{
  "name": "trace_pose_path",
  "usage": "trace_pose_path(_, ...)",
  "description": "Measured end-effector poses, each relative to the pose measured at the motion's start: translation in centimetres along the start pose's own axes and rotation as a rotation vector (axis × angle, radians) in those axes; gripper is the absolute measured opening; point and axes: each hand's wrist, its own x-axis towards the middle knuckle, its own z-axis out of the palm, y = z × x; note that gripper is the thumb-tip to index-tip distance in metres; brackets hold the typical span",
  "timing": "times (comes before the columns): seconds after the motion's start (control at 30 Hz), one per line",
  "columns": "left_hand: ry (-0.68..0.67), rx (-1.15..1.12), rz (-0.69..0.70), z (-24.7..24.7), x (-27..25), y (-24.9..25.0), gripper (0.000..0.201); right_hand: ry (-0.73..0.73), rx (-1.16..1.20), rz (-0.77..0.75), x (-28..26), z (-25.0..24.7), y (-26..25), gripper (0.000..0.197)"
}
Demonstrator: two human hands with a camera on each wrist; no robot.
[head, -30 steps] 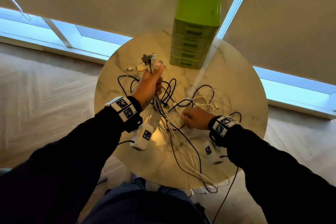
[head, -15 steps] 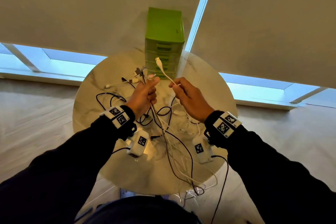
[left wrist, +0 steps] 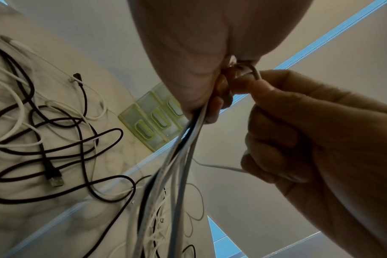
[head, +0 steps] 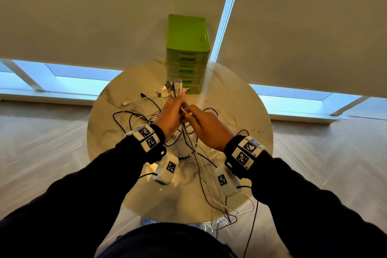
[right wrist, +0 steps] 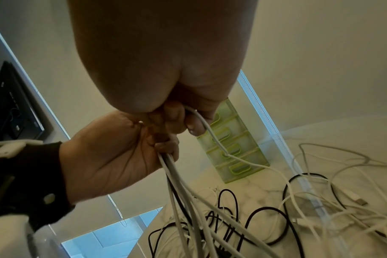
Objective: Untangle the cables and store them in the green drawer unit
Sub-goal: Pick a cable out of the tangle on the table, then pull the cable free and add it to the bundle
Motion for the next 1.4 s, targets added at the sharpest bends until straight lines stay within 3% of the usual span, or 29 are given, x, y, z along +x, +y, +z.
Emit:
trace_pose_path(0.17, -0.019, -0.104, 0.016, -0.5, 0.5, 0.9, 0.019, -0.025, -0.026, 0.026, -0.9, 0.5, 0.8, 0.031)
trace_pose_path(0.37, 0.091, -0.259, 0.087, -2.2, 1.4, 5.1, 0.030, -0.158, -0.105, 0.127, -3.9, 1.3, 5.6, 0.025)
trace_pose_path(0.47, 0.136, -0.247, 0.143, -3.6, 1.9, 7.4, 0.034, -0.173, -0.095, 0.280, -5.3, 1.1, 8.9, 0.034)
trace_pose_path(0.6, 0.176, -0.128, 0.181, -3.8, 1.5, 7.9, 0.032, -0.107, -0.167, 0.333, -5.0, 0.6, 12.3, 0.043)
trace_pose_path(0.77, 0.133, 0.270, 0.069, -2.1, 0.7, 4.3, 0.040, 0.205, 0.024, 0.297, -0.4, -0.9, 8.0, 0.031)
trace_pose_path(0.9, 0.088, 0.461, -0.092, -0.8, 1.1, 2.0, 0.040, 0.082, 0.030, 0.142, 1.8, 0.0, 2.1, 0.028)
trace_pose_path(1.0, 0.103, 0.266, -0.120, -0.6, 2.0, 1.5, 0.035, -0.019, -0.062, 0.079, 2.3, 1.0, 0.7, 0.032)
trace_pose_path(1.13, 0.176, -0.017, -0.053, -0.1, 2.3, 3.2, 0.036, -0.097, -0.054, 0.042, 1.2, 1.8, 1.6, 0.026)
trace_pose_path(1.27, 0.203, -0.286, 0.008, -1.2, 2.8, 5.4, 0.035, -0.131, 0.048, 0.099, -0.5, 1.8, 4.4, 0.034)
trace_pose_path(1.4, 0.249, -0.333, 0.096, -3.1, 3.2, 8.3, 0.035, -0.316, -0.203, 0.202, -3.3, 0.3, 8.4, 0.037)
